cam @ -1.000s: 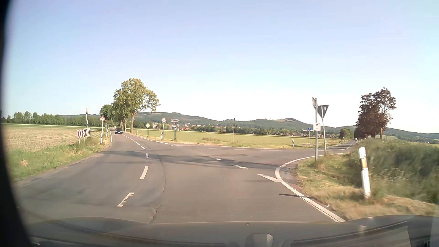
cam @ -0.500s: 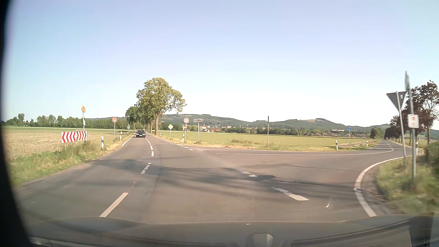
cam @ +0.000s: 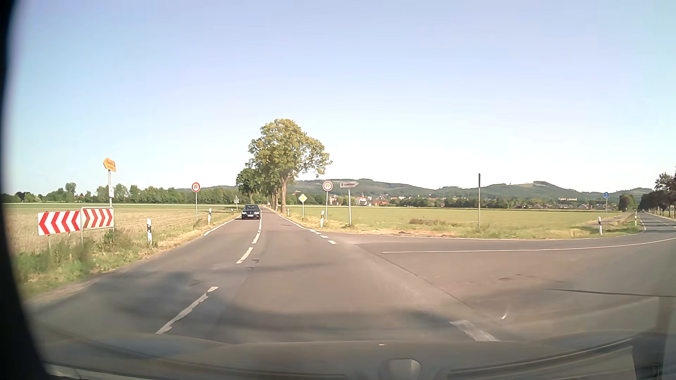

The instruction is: Follow the waypoints while adhering to traffic rules and regulations

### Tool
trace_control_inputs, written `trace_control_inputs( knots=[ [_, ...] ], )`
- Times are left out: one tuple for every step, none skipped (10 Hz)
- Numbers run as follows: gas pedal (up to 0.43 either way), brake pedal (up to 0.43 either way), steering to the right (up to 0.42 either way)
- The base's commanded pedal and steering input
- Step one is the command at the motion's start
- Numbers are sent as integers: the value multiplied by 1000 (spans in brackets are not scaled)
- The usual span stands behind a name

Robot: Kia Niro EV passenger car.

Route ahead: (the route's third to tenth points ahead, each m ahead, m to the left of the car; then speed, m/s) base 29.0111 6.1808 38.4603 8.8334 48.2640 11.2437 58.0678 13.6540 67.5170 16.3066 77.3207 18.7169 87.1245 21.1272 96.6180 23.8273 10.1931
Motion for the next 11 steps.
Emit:
trace_control_inputs(
  knots=[
    [130,6,-91],
    [130,6,-91],
    [138,6,-88],
    [150,6,-82],
    [177,6,-75],
    [189,6,-69],
    [197,6,-62],
    [209,6,-53],
    [220,6,-45],
    [220,6,-39],
    [228,6,-34]
  ],
)
